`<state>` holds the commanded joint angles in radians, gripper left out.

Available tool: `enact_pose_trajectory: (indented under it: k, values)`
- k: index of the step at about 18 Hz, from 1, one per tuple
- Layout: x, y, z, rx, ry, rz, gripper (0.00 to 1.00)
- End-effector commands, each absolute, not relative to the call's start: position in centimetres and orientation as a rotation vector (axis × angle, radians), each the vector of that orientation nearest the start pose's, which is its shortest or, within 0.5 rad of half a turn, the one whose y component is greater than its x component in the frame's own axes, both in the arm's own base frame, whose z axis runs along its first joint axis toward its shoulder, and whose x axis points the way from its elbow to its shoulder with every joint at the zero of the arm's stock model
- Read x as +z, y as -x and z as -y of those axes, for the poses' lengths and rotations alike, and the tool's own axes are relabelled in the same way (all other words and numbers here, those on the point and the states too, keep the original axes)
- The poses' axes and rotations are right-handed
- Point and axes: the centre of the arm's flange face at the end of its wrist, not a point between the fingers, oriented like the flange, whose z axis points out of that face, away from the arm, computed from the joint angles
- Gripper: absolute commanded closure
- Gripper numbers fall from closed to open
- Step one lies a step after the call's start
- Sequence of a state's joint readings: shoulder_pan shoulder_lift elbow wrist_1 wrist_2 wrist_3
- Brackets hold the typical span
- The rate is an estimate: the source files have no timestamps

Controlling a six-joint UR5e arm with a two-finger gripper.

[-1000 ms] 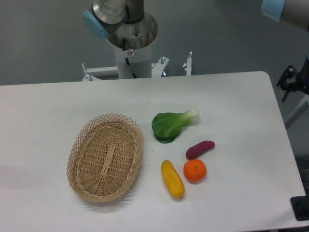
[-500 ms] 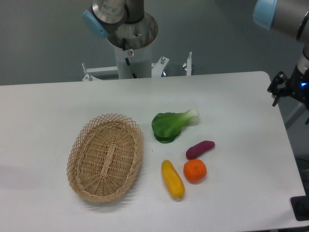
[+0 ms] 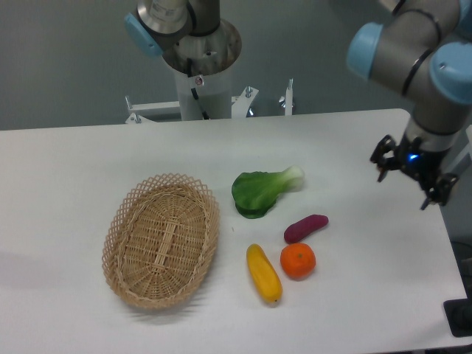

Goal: Pick up the sweet potato from the table
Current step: 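Move the open gripper over the purple sweet potato and lower it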

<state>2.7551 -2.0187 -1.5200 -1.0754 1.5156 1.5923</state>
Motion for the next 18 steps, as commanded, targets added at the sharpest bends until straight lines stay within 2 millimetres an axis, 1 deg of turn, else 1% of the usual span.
enact_pose_trajectory:
  k: [2, 4, 5, 7, 8, 9, 11, 13, 15, 16, 18]
  values:
    - [29.1, 53.8, -38.6, 0.099, 3.002, -0.653, 0.0]
    - [27.2, 52.1, -39.5, 0.08, 3.001, -0.674, 0.0]
    - [26.4, 51.3, -39.6, 0.096, 2.998, -0.686, 0.0]
    - [24.1, 49.7, -39.3, 0.135, 3.023, -0.711, 0.0]
    - [23.4, 48.9, -39.7, 0.176, 3.027, -0.733, 0.0]
    - [22.4, 48.2, -39.6, 0.2, 3.033, -0.745, 0.0]
    - [21.9, 47.5, -39.6, 0.215, 3.031, -0.747, 0.0]
    - [21.2, 46.4, -40.2, 0.197, 3.028, -0.774, 0.0]
    - [20.5, 45.8, -40.2, 0.189, 3.027, -0.781, 0.0]
    - [20.3, 45.3, -40.7, 0.212, 3.017, -0.798, 0.0]
    - [19.6, 44.8, -41.2, 0.224, 3.01, -0.813, 0.0]
